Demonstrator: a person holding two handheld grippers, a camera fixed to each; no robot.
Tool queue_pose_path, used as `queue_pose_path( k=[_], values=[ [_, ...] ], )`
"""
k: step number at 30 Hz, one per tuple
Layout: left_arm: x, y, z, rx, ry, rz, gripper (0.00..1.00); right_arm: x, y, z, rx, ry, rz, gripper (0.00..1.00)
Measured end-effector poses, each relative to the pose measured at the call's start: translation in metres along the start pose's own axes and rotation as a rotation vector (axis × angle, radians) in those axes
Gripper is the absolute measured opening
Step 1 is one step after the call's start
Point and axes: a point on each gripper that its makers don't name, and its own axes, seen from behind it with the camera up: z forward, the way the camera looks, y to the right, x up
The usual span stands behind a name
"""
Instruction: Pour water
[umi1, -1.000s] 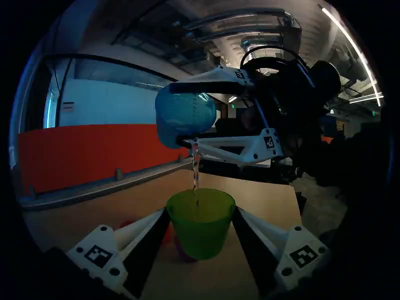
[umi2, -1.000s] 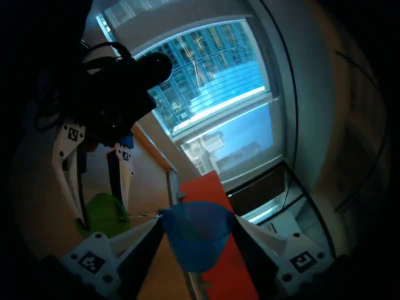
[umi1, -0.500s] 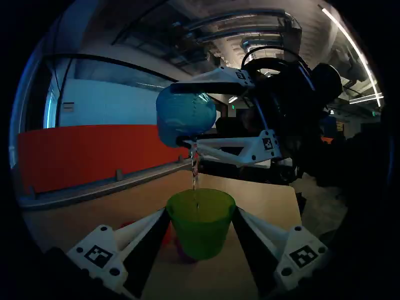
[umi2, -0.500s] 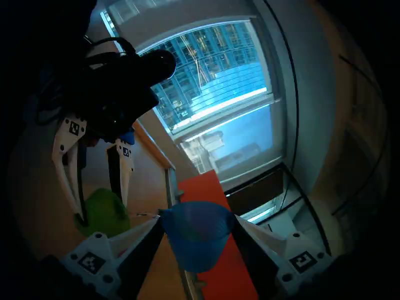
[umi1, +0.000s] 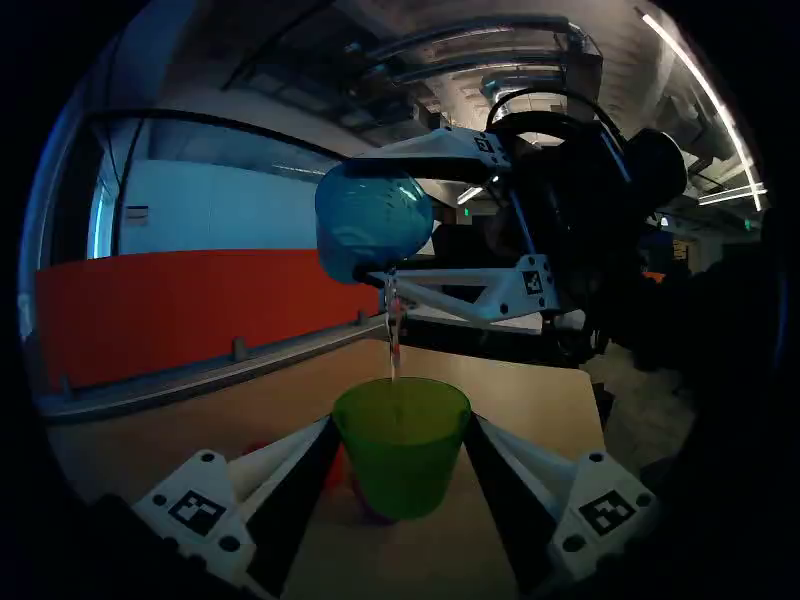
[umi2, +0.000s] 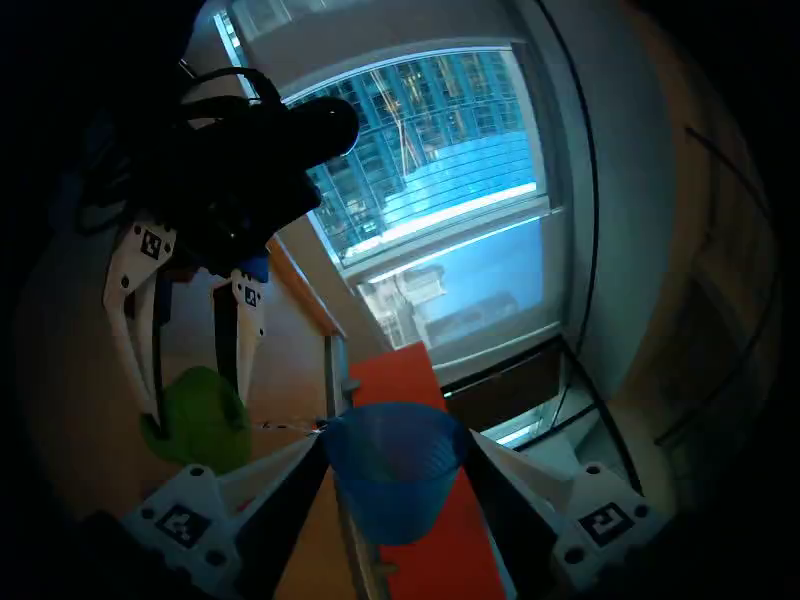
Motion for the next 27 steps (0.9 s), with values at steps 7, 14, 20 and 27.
queue_pose_path(
  k=[7, 14, 20, 27],
  values=[
    [-0.0004, 0.0005, 0.0002, -0.001, -0.001, 0.004, 0.87, -0.0001, -0.0007, -0.0003, 0.002, 0.000, -0.022, 0.92],
    [-0.0003, 0.0010, 0.0002, -0.001, -0.001, 0.005, 0.87, 0.0002, -0.0022, 0.0013, 0.006, 0.000, -0.046, 0.92],
    [0.0002, 0.0013, 0.0002, -0.002, 0.000, 0.007, 0.87, 0.0014, -0.0014, 0.0028, 0.003, 0.002, -0.063, 0.92],
    [-0.0002, 0.0014, -0.0002, -0.003, 0.000, 0.006, 0.86, 0.0022, -0.0003, 0.0037, -0.002, -0.001, -0.094, 0.92]
  ],
)
